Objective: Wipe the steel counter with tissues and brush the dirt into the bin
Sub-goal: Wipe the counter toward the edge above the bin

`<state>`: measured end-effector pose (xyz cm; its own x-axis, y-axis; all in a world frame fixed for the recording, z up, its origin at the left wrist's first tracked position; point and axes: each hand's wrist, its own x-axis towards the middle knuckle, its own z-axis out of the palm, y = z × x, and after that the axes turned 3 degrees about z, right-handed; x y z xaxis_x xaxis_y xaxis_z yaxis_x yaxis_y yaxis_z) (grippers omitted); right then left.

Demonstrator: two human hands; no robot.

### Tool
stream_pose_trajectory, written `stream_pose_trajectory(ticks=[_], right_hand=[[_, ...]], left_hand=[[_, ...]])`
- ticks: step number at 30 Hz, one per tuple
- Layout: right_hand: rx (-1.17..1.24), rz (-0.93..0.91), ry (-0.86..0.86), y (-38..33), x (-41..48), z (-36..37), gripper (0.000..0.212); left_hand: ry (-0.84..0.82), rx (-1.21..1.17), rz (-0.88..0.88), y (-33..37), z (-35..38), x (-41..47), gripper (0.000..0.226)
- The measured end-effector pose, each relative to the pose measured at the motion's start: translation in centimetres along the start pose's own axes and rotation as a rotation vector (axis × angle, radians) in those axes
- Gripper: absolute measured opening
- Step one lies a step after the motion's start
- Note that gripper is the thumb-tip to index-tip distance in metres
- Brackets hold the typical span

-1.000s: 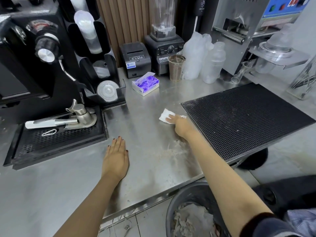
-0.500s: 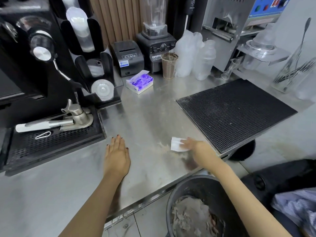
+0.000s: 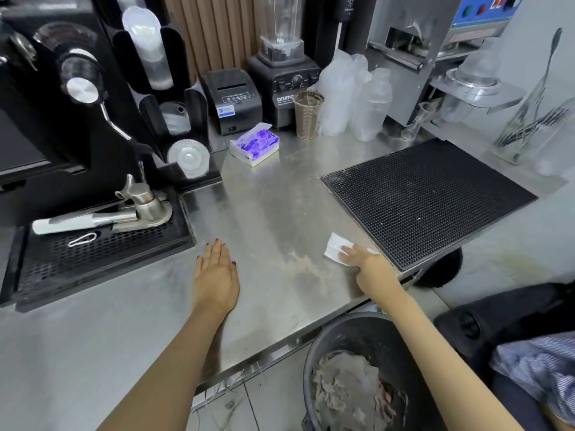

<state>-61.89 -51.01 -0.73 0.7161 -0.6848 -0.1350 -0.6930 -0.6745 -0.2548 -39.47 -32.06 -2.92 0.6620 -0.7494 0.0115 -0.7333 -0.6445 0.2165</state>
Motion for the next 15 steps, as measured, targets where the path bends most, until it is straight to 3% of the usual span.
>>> stream_pose_trajectory(ticks=[8, 15], right_hand=[[-0.128, -0.016, -0.137, 0.3, 0.8, -2.0, 0.054], [0.047, 0.006, -0.119, 0.5, 0.1, -2.2, 0.054]], left_hand=[[0.004, -0.012, -0.008, 0.2, -0.2, -0.1, 0.050], [0.006, 0.006, -0.014, 0.1, -0.1, 0.0, 0.049]])
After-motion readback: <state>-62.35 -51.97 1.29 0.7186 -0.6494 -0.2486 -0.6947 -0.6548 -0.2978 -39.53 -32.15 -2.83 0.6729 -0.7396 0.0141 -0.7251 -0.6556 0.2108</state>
